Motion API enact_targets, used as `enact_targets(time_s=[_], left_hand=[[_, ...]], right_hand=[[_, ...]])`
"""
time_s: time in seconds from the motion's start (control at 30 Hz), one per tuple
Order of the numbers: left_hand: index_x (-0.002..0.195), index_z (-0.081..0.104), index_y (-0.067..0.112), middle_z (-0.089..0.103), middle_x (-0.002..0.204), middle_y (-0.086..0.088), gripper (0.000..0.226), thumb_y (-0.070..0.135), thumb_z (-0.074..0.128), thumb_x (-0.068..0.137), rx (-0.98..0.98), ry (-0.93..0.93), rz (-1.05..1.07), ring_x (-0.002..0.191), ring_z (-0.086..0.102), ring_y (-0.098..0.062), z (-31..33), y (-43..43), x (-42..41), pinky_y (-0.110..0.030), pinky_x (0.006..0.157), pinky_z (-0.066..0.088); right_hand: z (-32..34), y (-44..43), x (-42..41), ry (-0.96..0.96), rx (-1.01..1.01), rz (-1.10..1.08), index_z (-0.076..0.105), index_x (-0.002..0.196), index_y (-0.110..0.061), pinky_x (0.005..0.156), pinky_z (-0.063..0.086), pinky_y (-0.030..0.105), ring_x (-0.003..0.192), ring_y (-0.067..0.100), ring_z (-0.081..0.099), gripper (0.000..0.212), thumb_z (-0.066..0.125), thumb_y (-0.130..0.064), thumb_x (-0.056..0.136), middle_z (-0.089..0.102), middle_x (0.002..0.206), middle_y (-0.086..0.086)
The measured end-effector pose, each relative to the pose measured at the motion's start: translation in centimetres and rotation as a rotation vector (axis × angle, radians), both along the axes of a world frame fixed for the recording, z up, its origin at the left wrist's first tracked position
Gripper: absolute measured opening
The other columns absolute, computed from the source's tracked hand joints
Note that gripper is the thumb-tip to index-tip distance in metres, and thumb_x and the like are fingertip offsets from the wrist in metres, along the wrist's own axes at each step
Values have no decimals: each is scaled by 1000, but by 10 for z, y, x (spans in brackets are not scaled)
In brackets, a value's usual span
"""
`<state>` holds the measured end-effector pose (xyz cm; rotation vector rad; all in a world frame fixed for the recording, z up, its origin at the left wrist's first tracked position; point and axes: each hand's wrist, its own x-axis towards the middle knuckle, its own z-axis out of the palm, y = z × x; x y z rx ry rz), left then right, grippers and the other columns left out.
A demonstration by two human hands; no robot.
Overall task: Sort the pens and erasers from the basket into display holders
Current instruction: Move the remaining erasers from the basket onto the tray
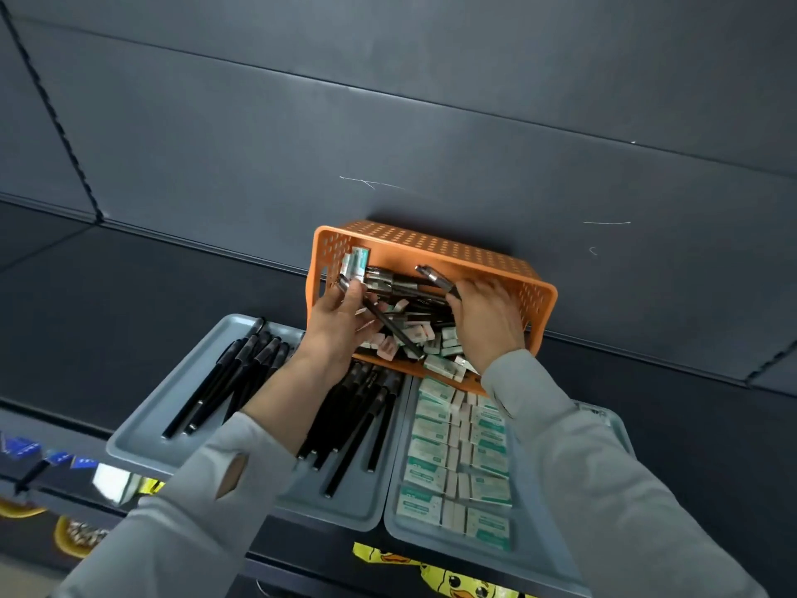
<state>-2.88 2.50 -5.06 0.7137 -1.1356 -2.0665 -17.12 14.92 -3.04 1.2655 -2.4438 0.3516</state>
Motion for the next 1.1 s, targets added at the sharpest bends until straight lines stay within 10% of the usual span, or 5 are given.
enact_targets(time_s=[0.13,0.37,0.67,0.97,1.1], left_hand=[[97,51,12,47,66,-2,18,26,42,103,86,27,15,46,47,-10,5,17,0,-25,47,48],[93,59,12,57,65,2,19,27,50,100,-20,35,-65,53,48,-12,12,41,4,-28,54,41],[107,53,8,35,67,2,22,23,37,105,-51,-15,-189,52,30,-8,11,51,34,-19,45,31],[110,55,3,48,75,-6,24,14,35,105,144,23,-275,56,36,-11,4,48,74,-18,45,30],[102,58,7,54,78,-5,19,7,39,102,-51,-125,-157,59,43,-11,-3,33,100,-20,50,37]], right_hand=[[4,14,17,-423,-144,20,58,101,-10,80,43,38,92,30,58,27,39,-29,103,62,93,10],[-1,37,37,-725,-96,232,56,79,-21,70,47,33,68,13,58,25,47,-29,101,63,76,-4],[4,57,47,-983,-324,309,75,104,-20,94,49,29,105,6,63,21,59,-30,95,70,108,-9],[5,49,87,-588,-216,403,72,76,-22,58,39,14,58,0,57,21,62,-23,94,67,67,-15],[3,36,104,-379,-175,413,73,102,-19,66,48,24,70,7,66,14,67,-16,90,74,81,-6]])
